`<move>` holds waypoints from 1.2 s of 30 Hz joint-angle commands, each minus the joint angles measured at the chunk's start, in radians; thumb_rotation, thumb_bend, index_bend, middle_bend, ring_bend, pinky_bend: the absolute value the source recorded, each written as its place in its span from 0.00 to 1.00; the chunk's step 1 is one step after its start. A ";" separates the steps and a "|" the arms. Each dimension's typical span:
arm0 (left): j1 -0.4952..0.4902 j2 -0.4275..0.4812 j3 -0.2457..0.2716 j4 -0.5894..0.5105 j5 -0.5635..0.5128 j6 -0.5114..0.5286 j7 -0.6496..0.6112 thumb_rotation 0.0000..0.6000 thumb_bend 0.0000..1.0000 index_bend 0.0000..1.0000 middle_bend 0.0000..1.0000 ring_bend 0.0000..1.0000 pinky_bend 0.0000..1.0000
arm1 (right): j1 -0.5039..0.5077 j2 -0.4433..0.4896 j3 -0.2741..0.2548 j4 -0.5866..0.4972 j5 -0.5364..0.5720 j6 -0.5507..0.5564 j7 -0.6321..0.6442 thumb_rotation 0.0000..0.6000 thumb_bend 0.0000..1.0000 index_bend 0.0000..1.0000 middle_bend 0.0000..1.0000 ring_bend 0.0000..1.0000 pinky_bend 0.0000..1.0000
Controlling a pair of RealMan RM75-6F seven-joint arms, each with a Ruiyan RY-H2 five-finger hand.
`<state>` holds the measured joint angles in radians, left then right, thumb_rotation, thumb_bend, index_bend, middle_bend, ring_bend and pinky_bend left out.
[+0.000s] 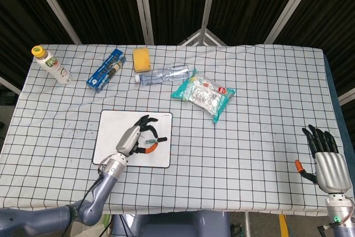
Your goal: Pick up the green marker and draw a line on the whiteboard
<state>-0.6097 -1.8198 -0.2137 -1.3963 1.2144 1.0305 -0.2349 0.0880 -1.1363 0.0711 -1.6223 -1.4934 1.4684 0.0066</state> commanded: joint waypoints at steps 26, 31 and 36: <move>0.154 0.340 -0.014 -0.410 0.061 0.138 -0.051 1.00 0.57 0.71 0.16 0.02 0.09 | 0.003 -0.012 0.002 0.001 0.002 0.000 -0.022 1.00 0.35 0.00 0.00 0.00 0.00; 0.151 0.399 -0.030 -0.395 0.068 0.156 0.029 1.00 0.56 0.71 0.16 0.02 0.09 | 0.002 -0.012 0.002 -0.002 0.005 -0.001 -0.024 1.00 0.35 0.00 0.00 0.00 0.00; 0.119 0.448 -0.006 -0.305 0.004 0.107 0.274 1.00 0.54 0.71 0.16 0.02 0.09 | 0.002 -0.012 0.001 -0.003 0.006 -0.002 -0.027 1.00 0.35 0.00 0.00 0.00 0.00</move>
<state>-0.4694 -1.4091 -0.2336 -1.7641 1.2635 1.1699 -0.1146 0.0903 -1.1487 0.0726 -1.6254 -1.4881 1.4668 -0.0200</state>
